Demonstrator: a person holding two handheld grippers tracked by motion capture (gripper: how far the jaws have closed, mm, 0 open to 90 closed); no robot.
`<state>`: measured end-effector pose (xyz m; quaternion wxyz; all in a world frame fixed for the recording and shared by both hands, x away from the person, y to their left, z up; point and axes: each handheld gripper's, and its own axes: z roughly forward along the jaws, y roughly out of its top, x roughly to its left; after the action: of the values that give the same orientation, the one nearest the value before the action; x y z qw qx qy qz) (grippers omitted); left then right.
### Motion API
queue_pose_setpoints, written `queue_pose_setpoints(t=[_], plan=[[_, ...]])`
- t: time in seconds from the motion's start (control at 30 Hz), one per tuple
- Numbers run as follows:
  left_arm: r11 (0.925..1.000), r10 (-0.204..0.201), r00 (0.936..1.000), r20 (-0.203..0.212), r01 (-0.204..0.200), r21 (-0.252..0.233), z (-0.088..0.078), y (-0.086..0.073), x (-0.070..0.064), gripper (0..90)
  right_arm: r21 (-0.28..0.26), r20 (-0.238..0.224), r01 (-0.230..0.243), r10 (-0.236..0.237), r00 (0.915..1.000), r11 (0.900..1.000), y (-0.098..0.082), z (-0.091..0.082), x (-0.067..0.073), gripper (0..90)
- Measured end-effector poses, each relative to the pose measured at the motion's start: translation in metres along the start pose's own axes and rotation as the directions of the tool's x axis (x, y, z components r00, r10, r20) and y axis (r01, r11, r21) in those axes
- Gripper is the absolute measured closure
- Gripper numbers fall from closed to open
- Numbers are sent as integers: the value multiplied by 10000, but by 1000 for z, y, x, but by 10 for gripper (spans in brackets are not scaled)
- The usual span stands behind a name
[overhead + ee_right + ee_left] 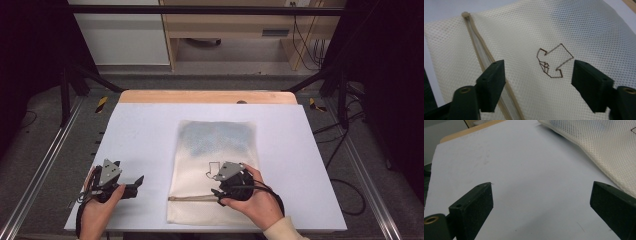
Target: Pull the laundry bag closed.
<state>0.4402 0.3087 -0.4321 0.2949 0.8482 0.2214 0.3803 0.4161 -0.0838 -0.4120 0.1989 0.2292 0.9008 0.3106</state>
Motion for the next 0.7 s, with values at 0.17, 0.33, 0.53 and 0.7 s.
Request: queue_pose_setpoints(t=[0.17,0.33,0.53,0.7], plan=[[9986,305,9995,72,-308,422,2,1,-1,47,430,-591,459,-434,9973,9980,15,11,8,359],[9950,671,9976,147,-680,726,6,1,2,47,715,-1056,630,-553,9929,9954,25,19,10,414],[9952,629,9979,139,-637,745,7,0,5,47,856,-1338,878,-758,9881,9925,36,26,13,485],[9963,528,9986,102,-533,678,7,0,3,47,869,-1622,1117,-965,9820,9899,42,31,20,562]])
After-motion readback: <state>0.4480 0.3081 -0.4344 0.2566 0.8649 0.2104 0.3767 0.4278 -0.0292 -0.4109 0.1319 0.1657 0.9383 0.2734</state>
